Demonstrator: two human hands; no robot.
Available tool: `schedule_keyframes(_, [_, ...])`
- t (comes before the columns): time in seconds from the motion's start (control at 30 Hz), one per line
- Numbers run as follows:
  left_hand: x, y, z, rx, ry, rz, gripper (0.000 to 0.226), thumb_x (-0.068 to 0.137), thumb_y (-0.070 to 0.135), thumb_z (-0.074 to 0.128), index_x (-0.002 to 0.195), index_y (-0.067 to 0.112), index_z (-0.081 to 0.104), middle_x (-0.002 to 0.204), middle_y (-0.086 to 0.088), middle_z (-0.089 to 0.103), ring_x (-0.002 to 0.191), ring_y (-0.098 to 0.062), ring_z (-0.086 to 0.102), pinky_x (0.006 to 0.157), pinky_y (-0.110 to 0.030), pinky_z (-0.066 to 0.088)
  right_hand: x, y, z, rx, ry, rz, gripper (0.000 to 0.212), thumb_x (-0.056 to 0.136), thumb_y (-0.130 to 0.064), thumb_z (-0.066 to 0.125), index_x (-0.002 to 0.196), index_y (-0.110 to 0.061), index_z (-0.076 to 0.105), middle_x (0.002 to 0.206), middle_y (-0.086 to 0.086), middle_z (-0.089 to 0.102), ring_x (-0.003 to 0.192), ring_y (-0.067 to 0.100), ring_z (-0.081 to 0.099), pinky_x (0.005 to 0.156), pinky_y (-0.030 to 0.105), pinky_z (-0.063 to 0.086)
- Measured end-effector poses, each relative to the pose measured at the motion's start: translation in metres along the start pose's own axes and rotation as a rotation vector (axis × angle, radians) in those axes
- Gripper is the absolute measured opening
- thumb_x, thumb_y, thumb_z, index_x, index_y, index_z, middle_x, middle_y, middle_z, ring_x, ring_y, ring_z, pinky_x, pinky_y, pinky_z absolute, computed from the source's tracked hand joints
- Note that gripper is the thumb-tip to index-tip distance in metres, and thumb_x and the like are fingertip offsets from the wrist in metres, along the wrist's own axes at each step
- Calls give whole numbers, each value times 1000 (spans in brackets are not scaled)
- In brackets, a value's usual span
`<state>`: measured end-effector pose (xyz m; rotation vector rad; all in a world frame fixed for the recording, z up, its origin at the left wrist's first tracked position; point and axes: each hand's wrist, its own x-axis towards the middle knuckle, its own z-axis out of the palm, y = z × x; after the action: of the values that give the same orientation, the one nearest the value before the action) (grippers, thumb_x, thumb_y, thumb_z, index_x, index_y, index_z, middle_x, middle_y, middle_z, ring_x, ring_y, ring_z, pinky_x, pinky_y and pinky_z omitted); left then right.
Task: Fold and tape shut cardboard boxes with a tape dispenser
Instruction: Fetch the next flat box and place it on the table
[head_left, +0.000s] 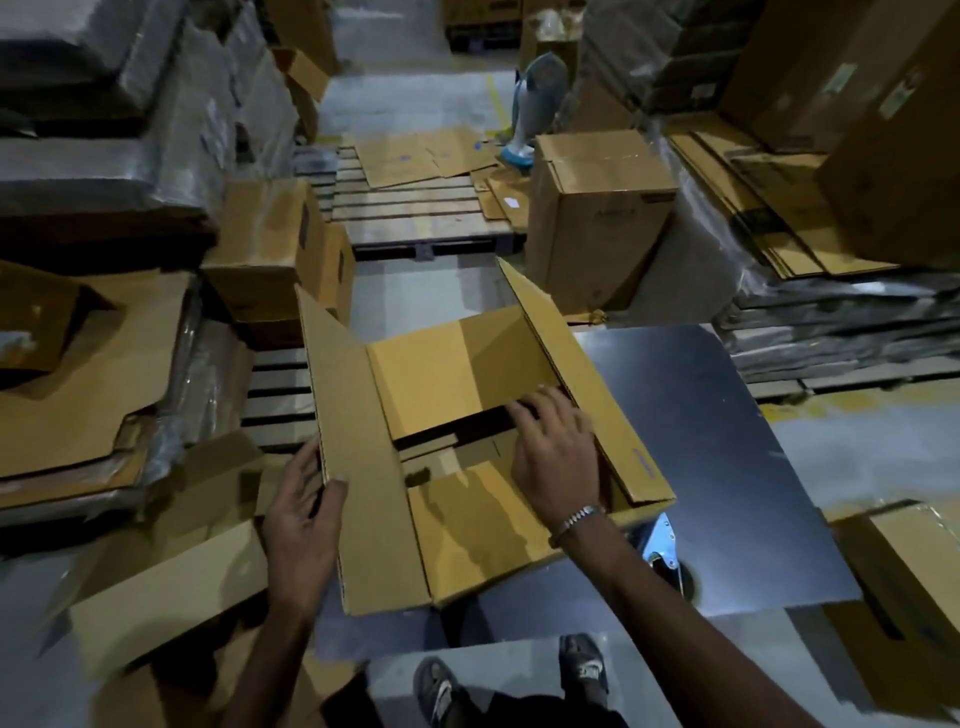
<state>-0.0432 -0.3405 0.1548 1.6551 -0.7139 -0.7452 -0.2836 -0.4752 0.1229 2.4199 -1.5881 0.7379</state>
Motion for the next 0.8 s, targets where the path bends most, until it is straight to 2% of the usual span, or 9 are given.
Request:
schedule_keyframes(0.07, [0, -4, -9, -10, 3, -11, 51, 105, 13, 62, 153, 27, 53, 138, 9, 66, 119, -1, 66, 103, -39, 55, 0, -8, 34, 43, -390, -45, 35, 93, -20, 59, 127, -18, 67, 131, 6, 59, 132, 29, 50, 95, 42, 42])
schedule_keyframes(0.13, [0, -6, -14, -10, -8, -12, 51, 105, 14, 63, 153, 28, 53, 140, 10, 66, 123, -4, 65, 101, -36, 55, -3, -8, 66, 133, -761, 17, 48, 100, -36, 56, 144, -18, 54, 151, 8, 47, 147, 30, 36, 111, 45, 37])
schedule_keyframes(0.2, [-1, -3, -17, 2, -21, -13, 50, 105, 14, 63, 151, 32, 53, 135, 19, 65, 119, 5, 64, 99, -26, 55, -10, -3, 89, 183, -978, 128, 65, 102, -52, 50, 158, -20, 36, 165, 10, 30, 155, 28, 21, 120, 46, 24])
schedule_keyframes(0.27, [1, -2, -21, 55, -39, -13, 52, 104, 13, 64, 151, 32, 51, 131, 22, 63, 114, 13, 63, 96, -16, 54, -16, 5, 103, 97, -1050, 179, 75, 100, -69, 38, 158, -24, 34, 166, 5, 31, 155, 28, 20, 120, 50, 19])
schedule_keyframes(0.37, [9, -12, -32, 180, -15, -26, 54, 105, 7, 62, 155, 24, 49, 136, 8, 64, 119, 0, 65, 106, -30, 51, -12, 10, 105, 103, -844, 176, 68, 99, -73, 30, 133, -23, 60, 139, 6, 56, 133, 32, 45, 106, 49, 32])
schedule_keyframes(0.47, [15, -23, -38, 564, 48, 8, 56, 104, 11, 59, 158, 17, 44, 146, -5, 60, 128, -30, 61, 102, -39, 49, 8, 10, 82, 335, -524, 203, 66, 100, -71, 30, 97, -15, 64, 99, 8, 62, 103, 30, 53, 85, 43, 41])
schedule_keyframes(0.57, [19, -31, -30, 996, 20, -20, 84, 96, 17, 69, 165, 6, 23, 167, -23, 29, 144, -45, 40, 105, -54, 45, 11, 13, 48, 243, -313, 182, 60, 104, -66, 33, 80, -19, 60, 69, 2, 58, 77, 24, 55, 67, 40, 46])
schedule_keyframes(0.67, [29, -42, -7, 1337, -50, 67, 91, 90, 41, 76, 163, 12, 31, 169, -31, 17, 155, -52, 12, 119, -69, 21, 0, 16, 31, 236, -234, 155, 50, 102, -62, 47, 74, -22, 58, 66, -10, 47, 72, 16, 50, 61, 34, 41])
schedule_keyframes(0.8, [49, -59, 39, 1316, -240, 215, 63, 97, 50, 64, 154, 25, 52, 170, -19, 29, 160, -43, 7, 118, -69, -8, -2, 40, 34, 217, -337, 103, 51, 98, -68, 47, 83, -24, 66, 83, -9, 49, 84, 12, 48, 72, 34, 46])
